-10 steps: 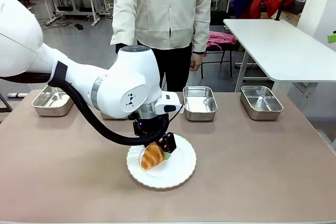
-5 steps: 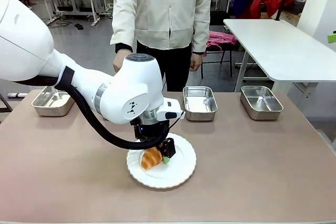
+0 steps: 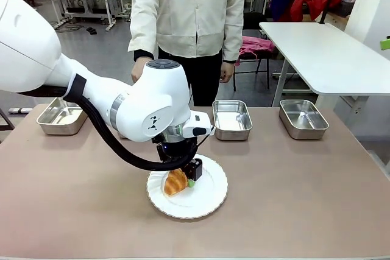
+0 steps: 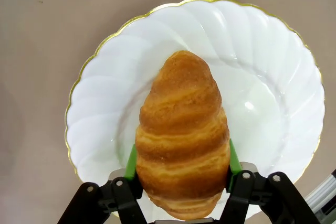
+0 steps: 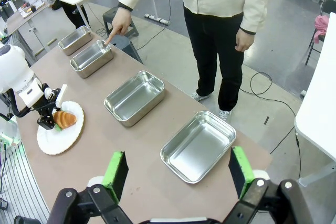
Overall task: Place the bread in the container.
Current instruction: Place the Butter Roll into the Airtight Container indicated by the human.
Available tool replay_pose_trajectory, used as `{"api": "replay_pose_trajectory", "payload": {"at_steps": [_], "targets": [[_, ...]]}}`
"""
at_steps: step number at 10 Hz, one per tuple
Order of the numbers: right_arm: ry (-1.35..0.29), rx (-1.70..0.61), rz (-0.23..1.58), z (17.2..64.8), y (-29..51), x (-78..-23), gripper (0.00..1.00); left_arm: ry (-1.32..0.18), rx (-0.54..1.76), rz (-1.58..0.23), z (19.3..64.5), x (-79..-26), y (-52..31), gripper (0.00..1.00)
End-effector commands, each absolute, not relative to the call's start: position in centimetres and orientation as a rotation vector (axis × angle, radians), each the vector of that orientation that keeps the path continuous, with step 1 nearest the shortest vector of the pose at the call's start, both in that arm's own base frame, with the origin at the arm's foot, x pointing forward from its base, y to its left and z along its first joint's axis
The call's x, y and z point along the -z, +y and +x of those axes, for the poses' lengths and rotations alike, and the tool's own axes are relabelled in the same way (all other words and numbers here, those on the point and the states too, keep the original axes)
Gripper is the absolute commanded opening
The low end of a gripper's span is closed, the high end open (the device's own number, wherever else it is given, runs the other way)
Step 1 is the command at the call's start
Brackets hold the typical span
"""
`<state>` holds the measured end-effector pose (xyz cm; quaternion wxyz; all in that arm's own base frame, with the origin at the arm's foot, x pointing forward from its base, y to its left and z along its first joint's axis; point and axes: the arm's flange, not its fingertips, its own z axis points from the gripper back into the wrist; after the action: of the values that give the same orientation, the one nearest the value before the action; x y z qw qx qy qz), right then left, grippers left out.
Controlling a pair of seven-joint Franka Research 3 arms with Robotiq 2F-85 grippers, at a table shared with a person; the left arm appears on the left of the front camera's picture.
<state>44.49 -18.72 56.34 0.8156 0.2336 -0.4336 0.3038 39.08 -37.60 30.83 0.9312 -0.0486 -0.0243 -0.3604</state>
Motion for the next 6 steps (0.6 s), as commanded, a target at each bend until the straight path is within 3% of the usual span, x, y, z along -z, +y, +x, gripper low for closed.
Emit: {"api": "replay_pose_trajectory", "payload": {"at_steps": [1,6], "targets": [[-0.932,-0.652,0.504,44.5,-18.7,-56.5,1.0,-0.049,0.737,-0.102,39.1,-30.8,-37.6,0.56],[-0.932,-0.652,0.504,44.5,-18.7,-56.5,1.0,-0.102,0.694,-0.075,39.3,-32.8,-37.1,0.56]]}}
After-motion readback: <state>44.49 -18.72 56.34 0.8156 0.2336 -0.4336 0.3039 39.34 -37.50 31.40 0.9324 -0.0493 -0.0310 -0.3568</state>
